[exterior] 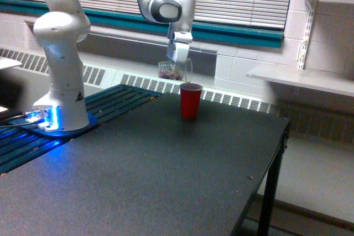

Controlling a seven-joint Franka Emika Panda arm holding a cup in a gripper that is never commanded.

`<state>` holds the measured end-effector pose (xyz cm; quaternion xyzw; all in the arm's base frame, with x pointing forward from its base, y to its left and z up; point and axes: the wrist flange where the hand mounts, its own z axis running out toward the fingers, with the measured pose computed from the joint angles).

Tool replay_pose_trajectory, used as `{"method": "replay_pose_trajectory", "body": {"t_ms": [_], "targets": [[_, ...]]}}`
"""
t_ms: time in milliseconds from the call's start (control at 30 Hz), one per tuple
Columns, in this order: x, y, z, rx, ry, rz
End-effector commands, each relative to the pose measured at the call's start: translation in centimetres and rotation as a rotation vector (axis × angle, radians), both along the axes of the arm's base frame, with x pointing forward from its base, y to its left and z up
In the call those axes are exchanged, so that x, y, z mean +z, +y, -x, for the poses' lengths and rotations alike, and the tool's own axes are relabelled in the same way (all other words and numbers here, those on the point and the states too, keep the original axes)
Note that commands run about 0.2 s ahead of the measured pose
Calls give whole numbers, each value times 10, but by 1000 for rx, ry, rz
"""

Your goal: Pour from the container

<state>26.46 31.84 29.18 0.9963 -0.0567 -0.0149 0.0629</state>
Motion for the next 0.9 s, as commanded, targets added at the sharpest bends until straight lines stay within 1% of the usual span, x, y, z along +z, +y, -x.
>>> {"method": "replay_pose_trajectory", "body": {"t_ms": [33, 200, 500, 733, 900], "targets": [[-2, 6, -1, 43, 19, 20], [-6, 6, 0, 52, 35, 30], [-3, -1, -8, 38, 22, 41], [4, -4, -12, 36, 11, 47], [4, -4, -11, 47, 21, 54]]}}
